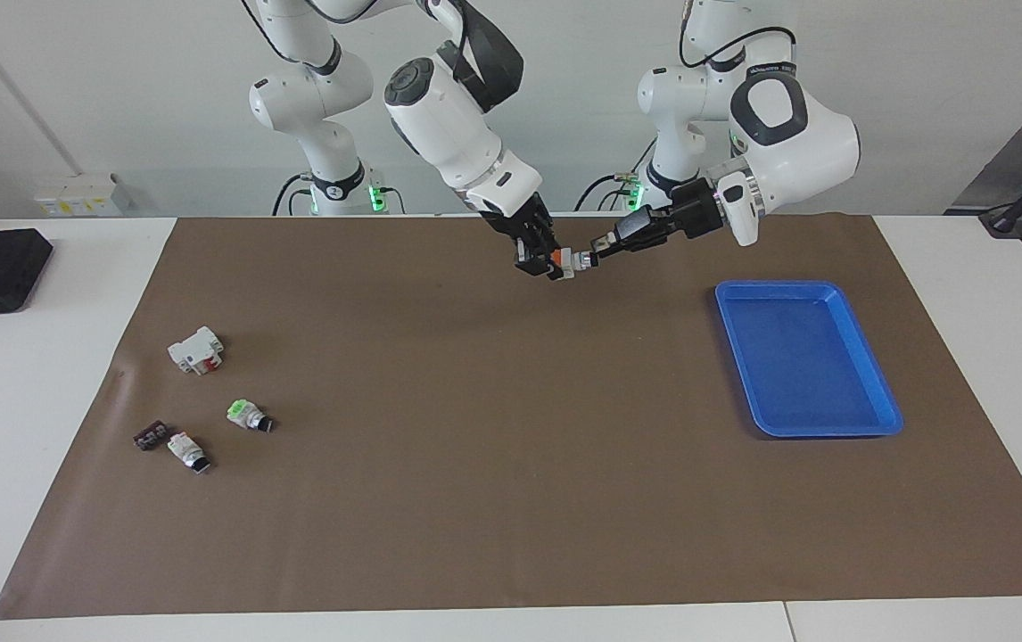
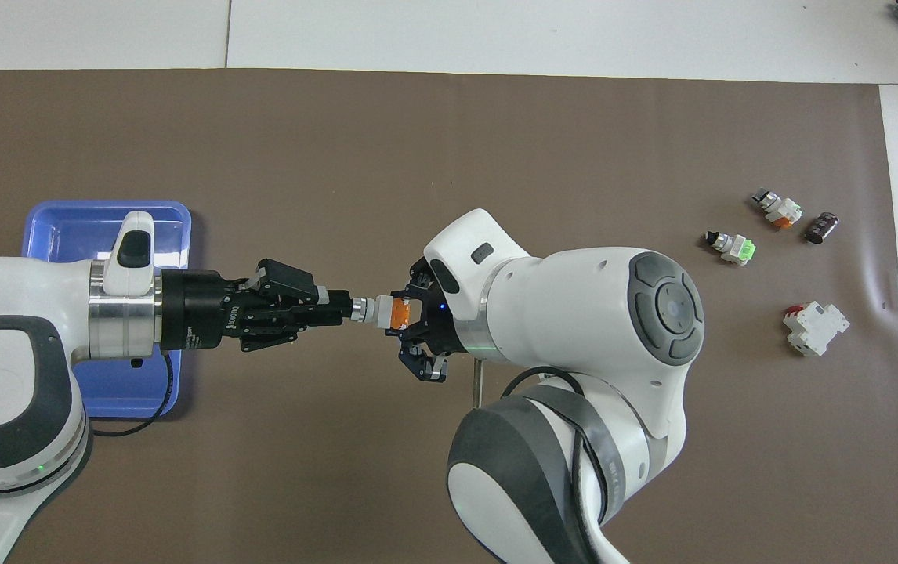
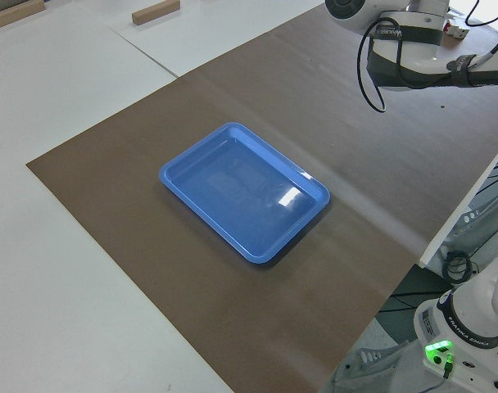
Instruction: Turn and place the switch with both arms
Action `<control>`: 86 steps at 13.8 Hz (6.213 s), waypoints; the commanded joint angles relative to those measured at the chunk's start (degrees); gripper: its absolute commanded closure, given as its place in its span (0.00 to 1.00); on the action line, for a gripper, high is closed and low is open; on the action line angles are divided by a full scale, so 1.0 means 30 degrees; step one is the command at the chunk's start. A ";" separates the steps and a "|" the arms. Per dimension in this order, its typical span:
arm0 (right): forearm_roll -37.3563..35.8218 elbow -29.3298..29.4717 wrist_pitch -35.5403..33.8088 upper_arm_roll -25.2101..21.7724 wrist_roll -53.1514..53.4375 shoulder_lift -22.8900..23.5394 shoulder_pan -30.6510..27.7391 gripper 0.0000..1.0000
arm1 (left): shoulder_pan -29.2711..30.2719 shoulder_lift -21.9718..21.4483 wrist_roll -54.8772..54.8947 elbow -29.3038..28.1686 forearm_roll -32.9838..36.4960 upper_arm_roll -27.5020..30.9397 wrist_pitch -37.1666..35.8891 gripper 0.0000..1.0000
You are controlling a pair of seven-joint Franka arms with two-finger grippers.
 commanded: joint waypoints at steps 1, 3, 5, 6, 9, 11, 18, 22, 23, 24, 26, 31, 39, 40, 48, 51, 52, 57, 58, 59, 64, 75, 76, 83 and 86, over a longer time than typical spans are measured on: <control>-0.0356 -0.0060 0.0456 0.0083 0.0741 -0.0037 0.0117 1.00 | -0.0267 -0.0377 0.0321 -0.0611 -0.0423 0.0187 0.0578 0.68; -0.0356 -0.0060 0.0427 0.0083 0.0740 -0.0037 0.0117 1.00 | -0.0209 -0.0464 0.0379 -0.0902 -0.0423 0.0216 0.0520 0.71; -0.0356 -0.0060 0.0456 0.0083 0.0741 -0.0037 0.0117 1.00 | -0.0034 -0.0523 0.0641 -0.1225 -0.0394 0.0245 0.0432 0.74; -0.0356 -0.0060 0.0456 0.0083 0.0741 -0.0037 0.0117 1.00 | -0.0033 -0.0552 0.0817 -0.1371 -0.0394 0.0246 0.0403 0.75; -0.0356 -0.0060 0.0456 0.0083 0.0741 -0.0037 0.0117 1.00 | -0.0209 -0.0552 0.0848 -0.1460 -0.0423 0.0216 0.0695 0.79; -0.0356 -0.0060 0.0456 0.0083 0.0741 -0.0037 0.0117 1.00 | -0.0296 -0.0552 0.0848 -0.1431 -0.0423 0.0158 0.0841 0.79; -0.0327 -0.0060 0.0717 0.0083 0.0916 -0.0067 0.0117 1.00 | -0.0941 -0.0406 0.0848 -0.1460 -0.1243 0.0099 0.1868 1.00; -0.0356 -0.0060 0.1188 0.0083 0.1151 -0.0037 0.0146 1.00 | -0.0941 -0.0347 0.0819 -0.1402 -0.1214 0.0099 0.2101 1.00; -0.0385 -0.0089 0.1188 0.0083 0.1151 -0.0037 0.0146 1.00 | -0.0941 -0.0347 0.0819 -0.1402 -0.1214 0.0070 0.2131 1.00; -0.0385 -0.0089 0.1188 0.0083 0.1151 -0.0037 0.0146 1.00 | -0.0970 -0.0318 0.0790 -0.1373 -0.1214 0.0041 0.2276 1.00; -0.0385 -0.0089 0.1188 0.0083 0.1151 -0.0037 0.0146 1.00 | -0.1610 -0.0289 0.0266 -0.1372 -0.1214 0.0040 0.3180 1.00; -0.0385 -0.0089 0.1188 0.0083 0.1151 -0.0037 0.0146 1.00 | -0.2055 -0.0201 -0.3597 -0.1139 -0.1068 0.0041 0.4532 1.00; -0.0385 -0.0089 0.1188 0.0083 0.1180 -0.0037 0.0175 1.00 | -0.2142 0.0034 -1.2383 -0.0172 -0.0189 -0.0018 0.5412 1.00; -0.0385 -0.0089 0.1188 0.0083 0.1180 -0.0037 0.0175 1.00 | -0.2171 0.0034 -1.3525 -0.0142 -0.0189 -0.0018 0.5644 1.00; -0.0385 -0.0089 0.1188 0.0083 0.1209 -0.0037 0.0175 1.00 | -0.2142 -0.0113 -2.2052 0.0473 0.2707 -0.0018 0.6057 1.00; -0.0385 -0.0089 0.1188 0.0083 0.1268 -0.0066 0.0175 1.00 | -0.2026 -0.0171 -2.4982 0.0444 0.3675 0.0011 0.6028 1.00; -0.0385 -0.0089 0.1188 0.0083 0.1297 -0.0038 0.0175 1.00 | -0.1967 -0.0200 -2.5862 0.0444 0.3939 0.0011 0.5998 1.00; -0.0385 -0.0089 0.1159 0.0083 0.1297 -0.0066 0.0175 1.00 | -0.1646 -0.0259 -2.9381 0.0415 0.4059 0.0041 0.6027 1.00; -0.0385 -0.0089 0.1159 0.0083 0.1297 -0.0067 0.0233 1.00 | -0.1412 -0.0259 -2.9937 0.0415 0.4059 0.0041 0.6027 1.00; -0.0385 -0.0089 0.1159 0.0083 0.1297 -0.0067 0.0350 1.00 | -0.1352 -0.0259 -3.0581 0.0415 0.4059 0.0041 0.6027 1.00; -0.0385 -0.0089 0.1159 0.0083 0.1326 -0.0067 0.0351 1.00 | -0.1176 -0.0259 -3.0880 0.0415 0.4410 0.0012 0.6057 1.00; -0.0796 -0.0148 0.0926 0.0083 0.1766 -0.0301 0.0147 0.00 | -0.1205 -0.0259 -3.0909 0.0415 0.4616 0.0011 0.6057 1.00; -0.0796 -0.0148 0.0721 0.0054 0.1766 -0.0301 -0.0028 0.00 | -0.1205 -0.0259 -3.0880 0.0415 0.4616 0.0011 0.6057 1.00; -0.0912 -0.0148 -0.1973 -0.0063 0.1766 -0.0447 -0.5060 0.00 | -0.1117 -0.0259 -3.1349 0.0502 1.1072 0.0099 0.5853 1.00; -0.4181 0.0202 -0.2591 -0.0121 0.1971 -0.0710 -0.7261 0.00 | 0.0430 -0.0230 -3.0418 0.0561 1.6113 0.0128 0.5472 1.00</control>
